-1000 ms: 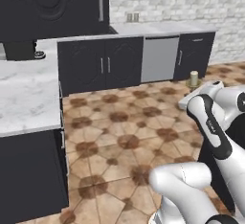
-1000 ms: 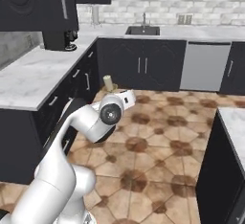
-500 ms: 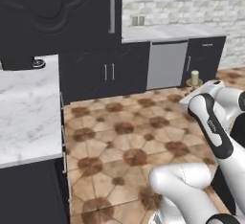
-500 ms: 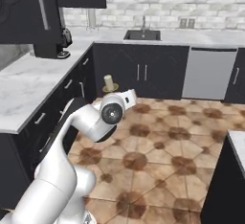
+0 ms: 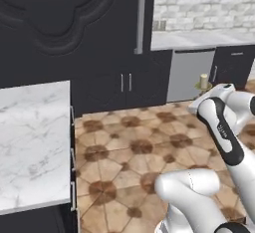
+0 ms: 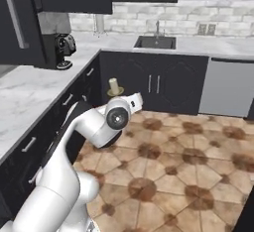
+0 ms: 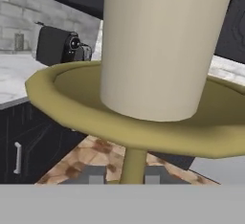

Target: Pick the candle and candle from the dining table and place them in the open cabinet. Close the cabinet after placing the objects.

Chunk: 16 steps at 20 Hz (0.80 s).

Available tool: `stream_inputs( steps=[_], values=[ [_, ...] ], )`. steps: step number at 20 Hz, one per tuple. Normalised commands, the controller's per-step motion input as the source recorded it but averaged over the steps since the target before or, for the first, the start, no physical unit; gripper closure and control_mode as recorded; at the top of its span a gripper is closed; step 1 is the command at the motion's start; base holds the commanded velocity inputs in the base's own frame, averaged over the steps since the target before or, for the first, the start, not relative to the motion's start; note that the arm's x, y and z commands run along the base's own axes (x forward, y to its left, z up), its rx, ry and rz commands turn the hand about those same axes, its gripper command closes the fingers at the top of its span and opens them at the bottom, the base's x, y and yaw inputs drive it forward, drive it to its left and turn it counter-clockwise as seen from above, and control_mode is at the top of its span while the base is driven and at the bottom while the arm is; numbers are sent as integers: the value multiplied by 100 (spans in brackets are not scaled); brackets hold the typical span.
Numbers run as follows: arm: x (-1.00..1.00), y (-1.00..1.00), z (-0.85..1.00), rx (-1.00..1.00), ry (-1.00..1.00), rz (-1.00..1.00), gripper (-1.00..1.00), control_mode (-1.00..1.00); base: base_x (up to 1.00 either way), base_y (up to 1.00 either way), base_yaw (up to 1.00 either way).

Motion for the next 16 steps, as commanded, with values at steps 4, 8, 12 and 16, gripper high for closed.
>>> stream_inputs(
  steps=[4, 8, 12, 16],
  values=[
    [0, 0, 0, 0, 0, 0, 100, 100, 64, 0, 27],
    [0, 0, 0, 0, 0, 0, 100, 100, 59, 0, 35],
    [0, 0, 0, 0, 0, 0, 100, 100, 56, -1, 38],
    [0, 0, 0, 0, 0, 0, 100, 100, 55, -8, 41]
  ],
)
